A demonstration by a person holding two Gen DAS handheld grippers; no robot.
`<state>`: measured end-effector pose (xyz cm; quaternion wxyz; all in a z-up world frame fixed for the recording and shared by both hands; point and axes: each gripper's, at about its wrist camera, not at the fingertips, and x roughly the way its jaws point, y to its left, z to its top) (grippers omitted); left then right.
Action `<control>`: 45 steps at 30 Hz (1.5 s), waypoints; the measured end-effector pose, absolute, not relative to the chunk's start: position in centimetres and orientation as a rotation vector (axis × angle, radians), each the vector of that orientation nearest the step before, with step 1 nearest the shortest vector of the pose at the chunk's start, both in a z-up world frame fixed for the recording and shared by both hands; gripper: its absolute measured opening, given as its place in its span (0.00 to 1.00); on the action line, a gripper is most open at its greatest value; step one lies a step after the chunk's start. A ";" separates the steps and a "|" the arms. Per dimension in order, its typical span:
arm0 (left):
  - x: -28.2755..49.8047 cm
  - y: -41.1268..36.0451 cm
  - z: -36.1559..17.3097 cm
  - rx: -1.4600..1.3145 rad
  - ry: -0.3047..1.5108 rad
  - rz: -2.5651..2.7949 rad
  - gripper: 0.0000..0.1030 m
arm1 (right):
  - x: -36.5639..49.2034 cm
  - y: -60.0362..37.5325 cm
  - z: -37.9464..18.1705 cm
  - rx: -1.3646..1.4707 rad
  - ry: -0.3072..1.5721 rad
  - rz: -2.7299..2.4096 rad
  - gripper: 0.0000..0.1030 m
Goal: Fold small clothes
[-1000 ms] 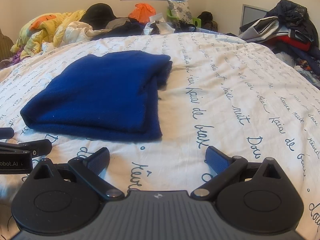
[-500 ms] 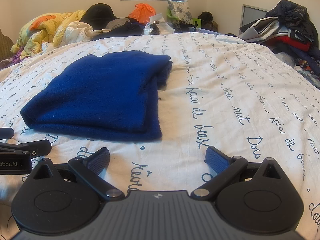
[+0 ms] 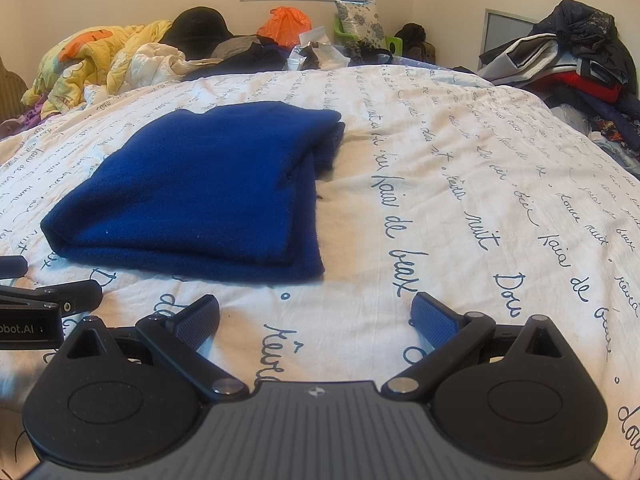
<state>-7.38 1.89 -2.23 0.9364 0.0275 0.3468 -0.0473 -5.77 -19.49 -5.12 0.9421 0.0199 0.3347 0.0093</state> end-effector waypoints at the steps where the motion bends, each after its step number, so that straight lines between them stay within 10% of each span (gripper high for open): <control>1: -7.4 1.9 -2.2 0.056 0.709 -0.097 1.00 | -5.8 -19.5 -5.1 0.041 0.683 0.019 1.00; 45: -7.6 1.7 -2.2 0.043 0.717 -0.054 1.00 | -5.8 -19.5 -5.1 0.043 0.684 0.018 1.00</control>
